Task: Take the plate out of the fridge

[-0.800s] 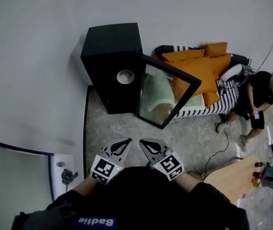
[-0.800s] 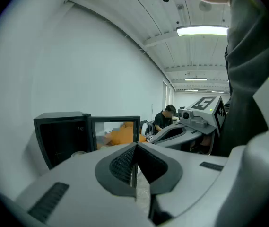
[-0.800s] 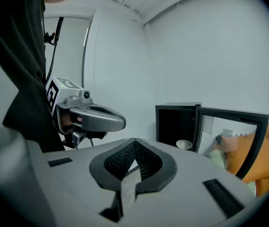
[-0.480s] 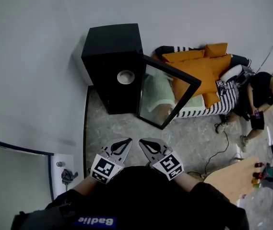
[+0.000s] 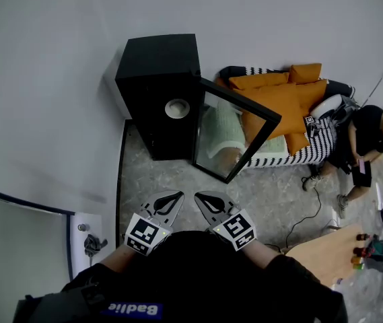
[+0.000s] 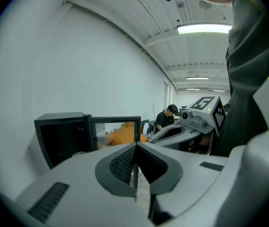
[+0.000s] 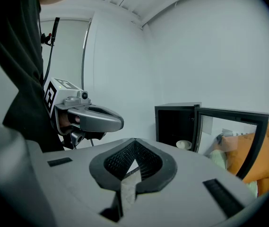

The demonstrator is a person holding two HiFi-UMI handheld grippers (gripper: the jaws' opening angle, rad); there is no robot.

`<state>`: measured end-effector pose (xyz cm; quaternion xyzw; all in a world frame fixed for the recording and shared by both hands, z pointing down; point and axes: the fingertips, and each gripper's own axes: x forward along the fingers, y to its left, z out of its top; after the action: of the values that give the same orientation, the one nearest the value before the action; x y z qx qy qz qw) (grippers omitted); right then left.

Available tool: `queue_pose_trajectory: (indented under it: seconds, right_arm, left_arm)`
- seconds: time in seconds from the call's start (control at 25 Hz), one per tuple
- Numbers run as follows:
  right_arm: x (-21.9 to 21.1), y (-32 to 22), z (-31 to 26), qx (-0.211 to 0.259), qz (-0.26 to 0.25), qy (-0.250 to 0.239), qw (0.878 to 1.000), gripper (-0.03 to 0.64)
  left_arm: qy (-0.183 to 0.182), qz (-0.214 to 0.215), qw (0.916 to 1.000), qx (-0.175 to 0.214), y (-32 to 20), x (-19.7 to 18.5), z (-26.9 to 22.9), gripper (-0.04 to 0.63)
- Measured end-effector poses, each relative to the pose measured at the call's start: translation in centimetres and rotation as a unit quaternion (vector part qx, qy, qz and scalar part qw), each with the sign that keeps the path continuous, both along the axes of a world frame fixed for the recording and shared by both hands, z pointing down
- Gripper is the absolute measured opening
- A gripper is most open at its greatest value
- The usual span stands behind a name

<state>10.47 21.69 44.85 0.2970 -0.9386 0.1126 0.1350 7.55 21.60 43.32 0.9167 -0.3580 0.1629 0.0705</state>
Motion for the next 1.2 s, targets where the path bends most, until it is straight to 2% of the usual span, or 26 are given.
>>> queue_pose_trajectory:
  seconds: [0.44, 0.64, 0.96, 1.2]
  right_arm:
    - [2.8, -0.9, 1.5, -0.01, -0.031, -0.014, 0.999, 0.0]
    - [3.9, -1.3, 3.4, -0.036, -0.036, -0.008, 0.999, 0.0]
    - [1.6, -4.1, 4.4, -0.044, -0.02, 0.02, 0.999, 0.0]
    - [-3.3, -8.6, 5.1, -0.056, 0.011, 0.04, 0.998, 0.0]
  left_arm:
    - [-0.023, -0.038, 0.999, -0.005, -0.5, 2.7, 0.7, 0.008]
    - [-0.019, -0.047, 0.9983, -0.029, -0.4, 3.6, 1.7, 0.008]
    - [0.005, -0.038, 0.9986, -0.037, -3.5, 0.8, 2.4, 0.008]
    - [0.021, -0.019, 0.9988, -0.04, -8.9, -4.6, 2.8, 0.008]
